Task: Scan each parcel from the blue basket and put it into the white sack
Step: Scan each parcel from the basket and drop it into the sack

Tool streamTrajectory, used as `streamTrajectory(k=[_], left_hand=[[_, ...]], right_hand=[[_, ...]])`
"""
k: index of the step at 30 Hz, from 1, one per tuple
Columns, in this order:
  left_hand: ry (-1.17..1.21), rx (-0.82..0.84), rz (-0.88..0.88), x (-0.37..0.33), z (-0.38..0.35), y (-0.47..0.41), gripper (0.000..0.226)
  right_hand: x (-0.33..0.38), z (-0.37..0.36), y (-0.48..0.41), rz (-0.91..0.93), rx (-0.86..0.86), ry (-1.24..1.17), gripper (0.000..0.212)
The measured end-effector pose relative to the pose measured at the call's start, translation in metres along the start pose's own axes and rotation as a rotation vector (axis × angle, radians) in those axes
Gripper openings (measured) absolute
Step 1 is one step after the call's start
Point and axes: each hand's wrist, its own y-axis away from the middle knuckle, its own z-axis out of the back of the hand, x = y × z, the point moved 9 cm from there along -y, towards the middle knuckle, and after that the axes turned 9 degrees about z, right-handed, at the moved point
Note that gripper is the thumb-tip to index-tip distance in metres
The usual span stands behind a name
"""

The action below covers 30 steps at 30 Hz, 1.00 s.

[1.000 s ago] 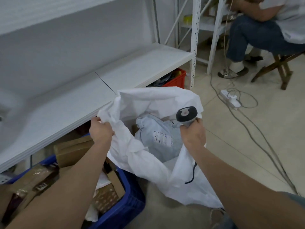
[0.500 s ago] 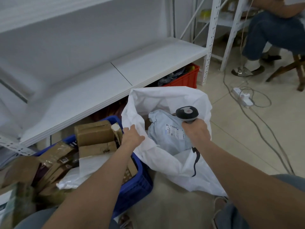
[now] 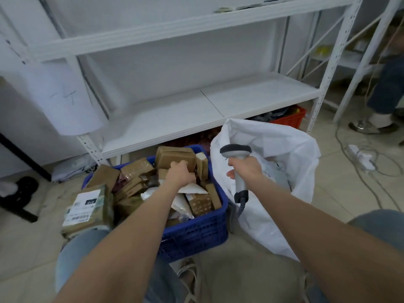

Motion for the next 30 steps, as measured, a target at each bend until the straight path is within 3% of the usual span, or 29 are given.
streamTrajectory(k=[5, 9, 16, 21, 24, 26, 30], left_hand=[[0.026, -0.014, 0.086, 0.074, 0.025, 0.016, 0.068], [0.016, 0.009, 0.116, 0.109, 0.022, 0.021, 0.069], [-0.104, 0.003, 0.024, 0.118, -0.006, -0.008, 0.071], [-0.336, 0.048, -0.051, 0.103, -0.045, -0.068, 0.080], [-0.423, 0.068, -0.028, 0.098, -0.059, -0.095, 0.057], [-0.374, -0.014, 0.018, 0.094, -0.047, -0.104, 0.037], [-0.030, -0.185, 0.136, 0.092, 0.022, -0.105, 0.023]], right_hand=[[0.014, -0.067, 0.032, 0.013, 0.136, 0.057, 0.013], [0.014, -0.108, 0.040, -0.003, 0.223, 0.034, 0.020], [-0.023, -0.146, 0.001, -0.166, 0.209, -0.033, 0.025], [-0.059, -0.162, -0.043, -0.305, 0.165, -0.089, 0.024], [-0.070, -0.164, -0.063, -0.357, 0.172, -0.118, 0.027], [-0.068, -0.159, -0.072, -0.330, 0.167, -0.148, 0.023], [-0.046, -0.139, -0.079, -0.215, 0.098, -0.248, 0.010]])
